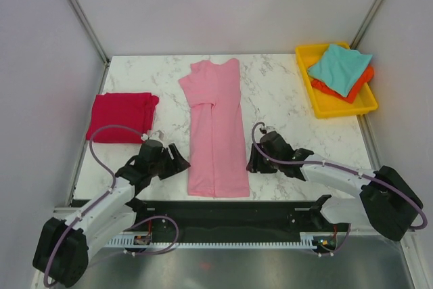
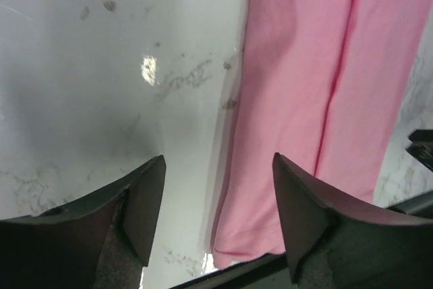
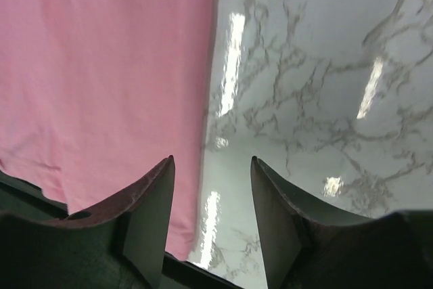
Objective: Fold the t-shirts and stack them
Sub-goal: Fold the tshirt
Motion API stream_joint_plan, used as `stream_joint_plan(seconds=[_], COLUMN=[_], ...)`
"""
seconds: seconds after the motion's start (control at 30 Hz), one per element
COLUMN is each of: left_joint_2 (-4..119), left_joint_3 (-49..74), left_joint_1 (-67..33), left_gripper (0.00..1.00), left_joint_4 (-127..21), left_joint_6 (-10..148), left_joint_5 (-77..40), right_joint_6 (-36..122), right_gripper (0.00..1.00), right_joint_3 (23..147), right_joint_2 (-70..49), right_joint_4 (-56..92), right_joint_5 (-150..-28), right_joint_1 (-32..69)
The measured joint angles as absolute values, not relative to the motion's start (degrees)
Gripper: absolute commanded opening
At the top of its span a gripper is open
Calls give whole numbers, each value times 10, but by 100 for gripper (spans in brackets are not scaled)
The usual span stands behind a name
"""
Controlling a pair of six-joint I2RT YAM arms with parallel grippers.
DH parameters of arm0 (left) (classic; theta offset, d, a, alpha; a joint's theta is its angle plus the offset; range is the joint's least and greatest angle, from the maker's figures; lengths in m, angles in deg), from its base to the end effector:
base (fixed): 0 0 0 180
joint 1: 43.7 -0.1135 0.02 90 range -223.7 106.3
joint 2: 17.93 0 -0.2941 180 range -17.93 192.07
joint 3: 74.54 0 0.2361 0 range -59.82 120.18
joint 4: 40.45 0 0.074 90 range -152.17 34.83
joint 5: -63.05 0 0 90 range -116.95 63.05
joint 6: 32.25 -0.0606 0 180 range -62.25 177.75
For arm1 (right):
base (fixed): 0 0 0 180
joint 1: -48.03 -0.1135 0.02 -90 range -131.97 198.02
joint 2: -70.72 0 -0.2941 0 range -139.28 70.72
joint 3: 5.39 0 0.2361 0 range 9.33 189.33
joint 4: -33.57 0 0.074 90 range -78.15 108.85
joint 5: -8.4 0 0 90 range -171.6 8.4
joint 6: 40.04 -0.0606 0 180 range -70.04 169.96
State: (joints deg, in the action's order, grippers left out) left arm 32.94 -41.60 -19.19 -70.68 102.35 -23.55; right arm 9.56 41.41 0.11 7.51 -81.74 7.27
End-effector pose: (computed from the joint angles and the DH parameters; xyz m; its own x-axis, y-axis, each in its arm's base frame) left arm 0.1339 -0.0650 0.1688 -0.7987 -0.4062 -0.4439 -0.1555 0.8521 -0.4998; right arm 0.1704 0.1471 0.1927 -0.8650 0.1101 -0.4896 -0.1228 0.8996 0.4192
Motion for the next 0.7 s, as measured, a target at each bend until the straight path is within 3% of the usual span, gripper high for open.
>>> stream_joint_plan(seconds=[0.07,0.3,0.5,0.57,0.7], left_joint_2=[283,134,161,183,194], left_joint_3=[-438,-493,-493,-489,-483], left_joint_1=[-190,-156,-139,-136,-132], left_gripper=[64,66,66,66,63], left_joint_4=[-710,-747,-754,-755,-758], left_joint_6=[1025,1040,1046,1048,1050], left_joint_5=[-207,-147,-143,-141,-143], right_joint_6=[89,59,45,44,44], right_gripper=[54,52,44,39,11], right_joint_3=[389,341,340,341,346], right_joint_2=[5,44,42,35,17], right_joint_4=[69,87,90,92,96], right_joint_5=[-817,-817,-817,-815,-815], right_joint_1=[51,-21,-57,-64,-73])
